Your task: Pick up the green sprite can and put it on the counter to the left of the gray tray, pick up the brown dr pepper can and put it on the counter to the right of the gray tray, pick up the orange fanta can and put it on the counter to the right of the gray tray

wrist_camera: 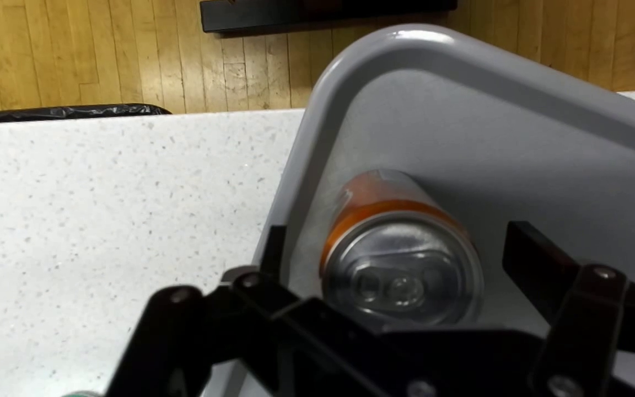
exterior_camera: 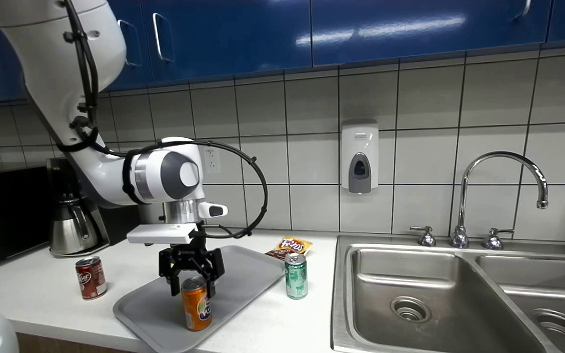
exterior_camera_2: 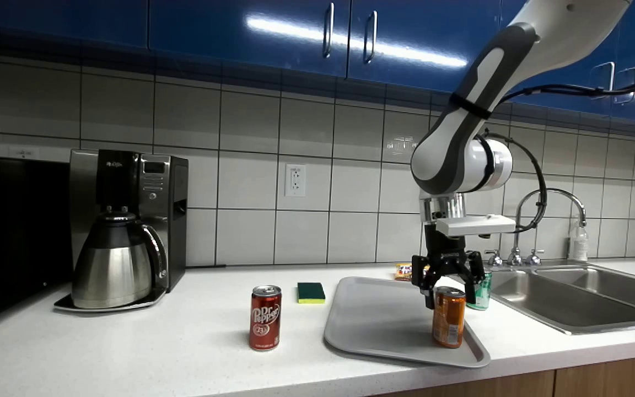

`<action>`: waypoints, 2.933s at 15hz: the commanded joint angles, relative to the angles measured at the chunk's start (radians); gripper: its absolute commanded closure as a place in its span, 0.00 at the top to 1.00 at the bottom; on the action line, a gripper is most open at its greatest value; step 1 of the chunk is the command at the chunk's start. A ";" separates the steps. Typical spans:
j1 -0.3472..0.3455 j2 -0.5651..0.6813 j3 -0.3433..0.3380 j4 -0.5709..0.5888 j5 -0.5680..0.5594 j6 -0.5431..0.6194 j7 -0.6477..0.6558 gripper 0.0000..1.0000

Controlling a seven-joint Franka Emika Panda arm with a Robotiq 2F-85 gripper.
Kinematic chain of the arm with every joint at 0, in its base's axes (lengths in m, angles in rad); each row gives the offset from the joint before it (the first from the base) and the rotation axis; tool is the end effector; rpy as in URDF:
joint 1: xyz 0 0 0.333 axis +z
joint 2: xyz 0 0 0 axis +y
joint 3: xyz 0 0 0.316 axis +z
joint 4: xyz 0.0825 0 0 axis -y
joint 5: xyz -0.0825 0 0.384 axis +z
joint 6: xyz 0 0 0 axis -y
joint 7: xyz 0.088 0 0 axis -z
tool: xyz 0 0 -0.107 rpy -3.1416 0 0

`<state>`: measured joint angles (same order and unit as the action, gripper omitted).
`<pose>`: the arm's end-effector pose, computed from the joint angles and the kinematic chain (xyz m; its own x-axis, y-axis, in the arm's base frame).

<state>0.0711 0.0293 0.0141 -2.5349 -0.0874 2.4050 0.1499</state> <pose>0.4388 0.0369 0.2501 0.9885 -0.0007 -0.1512 0.0101 -0.9975 0.0706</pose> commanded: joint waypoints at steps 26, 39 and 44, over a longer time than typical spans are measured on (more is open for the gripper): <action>-0.019 -0.084 0.002 -0.011 0.001 0.077 -0.001 0.38; -0.082 -0.139 -0.053 -0.034 0.013 0.074 -0.006 0.38; -0.108 -0.160 -0.072 -0.059 0.011 0.076 -0.003 0.38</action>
<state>-0.0118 -0.0711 -0.0561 -2.5551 -0.0842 2.4810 0.1506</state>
